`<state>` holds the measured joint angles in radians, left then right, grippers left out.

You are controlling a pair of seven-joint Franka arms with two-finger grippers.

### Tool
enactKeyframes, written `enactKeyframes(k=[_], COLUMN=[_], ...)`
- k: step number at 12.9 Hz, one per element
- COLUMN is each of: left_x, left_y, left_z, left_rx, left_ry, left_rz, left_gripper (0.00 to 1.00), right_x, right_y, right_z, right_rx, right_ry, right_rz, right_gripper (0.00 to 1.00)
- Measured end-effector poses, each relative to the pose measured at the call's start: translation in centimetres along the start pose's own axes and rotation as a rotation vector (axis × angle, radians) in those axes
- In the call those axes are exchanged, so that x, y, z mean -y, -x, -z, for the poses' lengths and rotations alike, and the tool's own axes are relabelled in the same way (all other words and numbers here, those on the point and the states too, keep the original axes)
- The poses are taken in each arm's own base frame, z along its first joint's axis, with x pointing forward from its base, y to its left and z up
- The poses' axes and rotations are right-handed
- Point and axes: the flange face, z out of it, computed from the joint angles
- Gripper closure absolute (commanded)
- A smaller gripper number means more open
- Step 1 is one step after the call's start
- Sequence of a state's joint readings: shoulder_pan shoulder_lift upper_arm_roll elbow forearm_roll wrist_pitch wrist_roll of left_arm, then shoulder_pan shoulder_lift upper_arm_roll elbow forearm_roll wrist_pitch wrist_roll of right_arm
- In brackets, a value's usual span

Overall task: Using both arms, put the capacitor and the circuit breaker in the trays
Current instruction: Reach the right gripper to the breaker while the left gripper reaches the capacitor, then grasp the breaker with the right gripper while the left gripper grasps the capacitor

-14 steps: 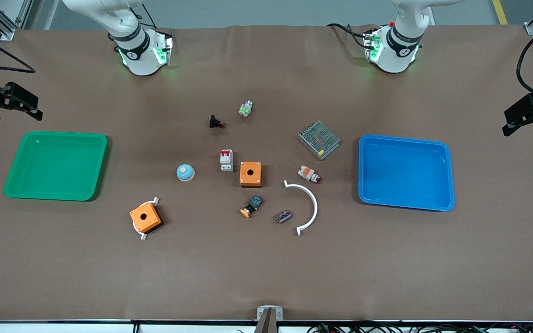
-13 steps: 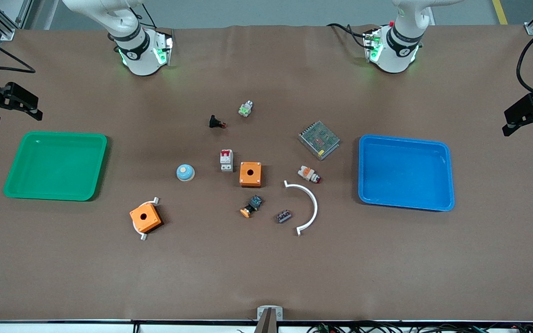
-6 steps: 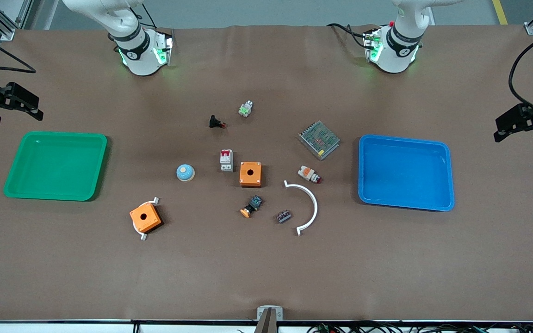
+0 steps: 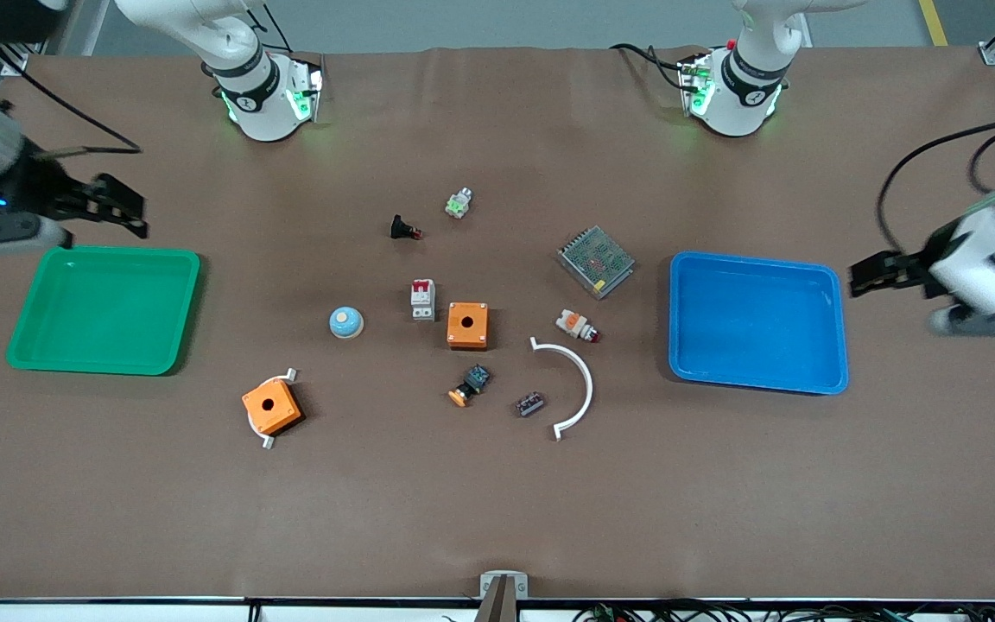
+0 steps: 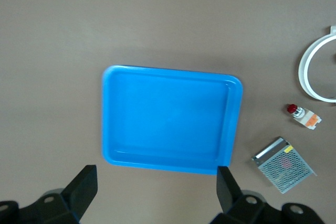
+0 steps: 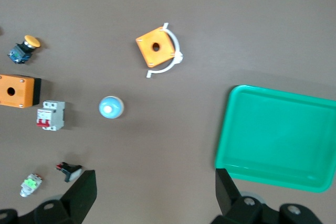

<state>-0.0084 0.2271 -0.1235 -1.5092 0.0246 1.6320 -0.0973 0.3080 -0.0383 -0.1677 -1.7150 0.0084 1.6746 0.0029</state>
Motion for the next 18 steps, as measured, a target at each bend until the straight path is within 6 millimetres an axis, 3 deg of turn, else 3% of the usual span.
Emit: enactKeyframes(k=[2, 5, 8, 9, 12, 15, 18], left_x=[-6.0, -14.9, -21.7, -23.6, -29.1, -33.4, -36.3], left_y=[-1.3, -2.4, -4.1, -4.8, -6.3, -6.2, -5.8], left_z=[-3.6, -8.6, -13.0, -14.3, -18.8, -23.8, -29.0], left_rx=[0.023, 0.018, 0.012, -0.007, -0.100, -0.148, -0.159], left_ry=[0.019, 0.043, 0.102, 0.124, 0.225, 0.288, 0.267], left_rz=[-0.016, 0.109, 0.289, 0.353, 0.515, 0.541, 0.520], left_gripper=[0.00, 0.00, 0.00, 0.00, 0.00, 0.00, 0.00], right_x=[4.6, 12.8, 22.0, 24.2, 27.6, 28.8, 29.5], right_y=[-0.6, -1.6, -1.6, -1.4, -1.1, -0.9, -0.5], right_z=[-4.3, -11.6, -19.2, -21.6, -26.8, -29.7, -32.2], right_rx=[0.017, 0.046, 0.048, 0.049, 0.045, 0.042, 0.065], right_ry=[0.005, 0.030, 0.062, 0.072, 0.092, 0.101, 0.101], right_rz=[0.025, 0.032, 0.023, 0.022, 0.013, 0.020, 0.020], right_gripper=[0.00, 0.02, 0.03, 0.04, 0.04, 0.05, 0.08])
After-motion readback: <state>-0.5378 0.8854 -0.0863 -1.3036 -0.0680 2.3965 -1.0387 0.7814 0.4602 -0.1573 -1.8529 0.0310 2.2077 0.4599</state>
